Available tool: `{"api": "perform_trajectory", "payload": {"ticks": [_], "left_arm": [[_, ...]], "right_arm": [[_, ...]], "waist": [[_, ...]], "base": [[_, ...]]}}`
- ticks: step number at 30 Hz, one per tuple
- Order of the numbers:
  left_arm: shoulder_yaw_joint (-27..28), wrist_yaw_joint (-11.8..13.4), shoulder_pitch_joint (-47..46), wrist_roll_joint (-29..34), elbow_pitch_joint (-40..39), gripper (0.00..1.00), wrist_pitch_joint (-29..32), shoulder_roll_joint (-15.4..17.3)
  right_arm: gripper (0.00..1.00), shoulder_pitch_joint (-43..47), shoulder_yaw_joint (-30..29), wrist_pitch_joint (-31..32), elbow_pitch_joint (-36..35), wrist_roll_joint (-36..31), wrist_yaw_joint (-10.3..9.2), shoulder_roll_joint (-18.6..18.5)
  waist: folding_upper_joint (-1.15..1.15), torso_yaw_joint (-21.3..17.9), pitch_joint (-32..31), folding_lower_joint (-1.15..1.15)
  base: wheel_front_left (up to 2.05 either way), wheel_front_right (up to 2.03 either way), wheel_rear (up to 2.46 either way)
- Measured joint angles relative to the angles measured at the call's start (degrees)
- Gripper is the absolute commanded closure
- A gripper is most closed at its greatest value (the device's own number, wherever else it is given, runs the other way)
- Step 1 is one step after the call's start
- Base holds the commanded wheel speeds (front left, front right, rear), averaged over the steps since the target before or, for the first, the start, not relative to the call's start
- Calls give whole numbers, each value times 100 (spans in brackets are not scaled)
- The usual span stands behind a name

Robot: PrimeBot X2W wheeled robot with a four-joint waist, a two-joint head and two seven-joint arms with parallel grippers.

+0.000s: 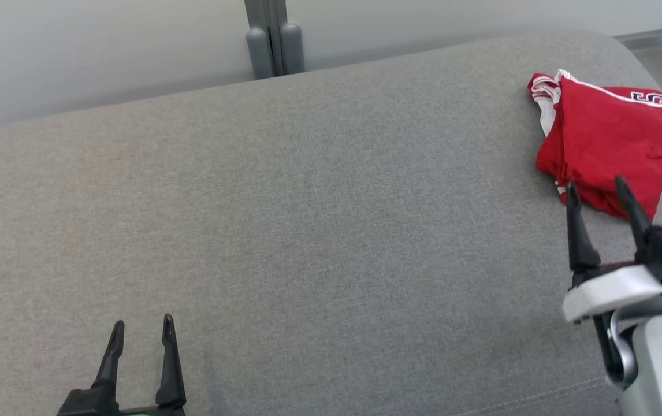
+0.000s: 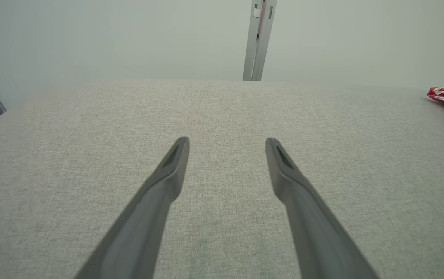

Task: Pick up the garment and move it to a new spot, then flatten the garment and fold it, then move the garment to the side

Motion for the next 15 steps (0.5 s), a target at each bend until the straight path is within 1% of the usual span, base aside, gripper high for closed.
{"api": "perform_trajectory", "payload": {"ticks": [2,4,6,10,15], "left_arm": [[18,34,69,-29,24,0,-1,-1],[22,42,142,-33,80,0,-1,-1],[73,54,204,-34,125,0,-1,-3],[177,74,299,-76,193,0,-1,-3],[165,100,386,-149,230,0,-1,-4]], "right_arm": [[0,390,7,0,-219,38,0,210],[0,786,211,0,-420,10,1,285],[0,1139,292,0,-563,20,1,387],[0,1545,397,0,-706,-19,0,503],[0,1717,493,0,-686,-88,1,609]], "waist": [[0,57,-149,0],[0,122,-289,0],[0,204,-421,0],[0,365,-603,0],[0,536,-780,0]], "base": [[0,0,0],[0,0,0],[0,0,0],[0,0,0],[0,0,0]]}}
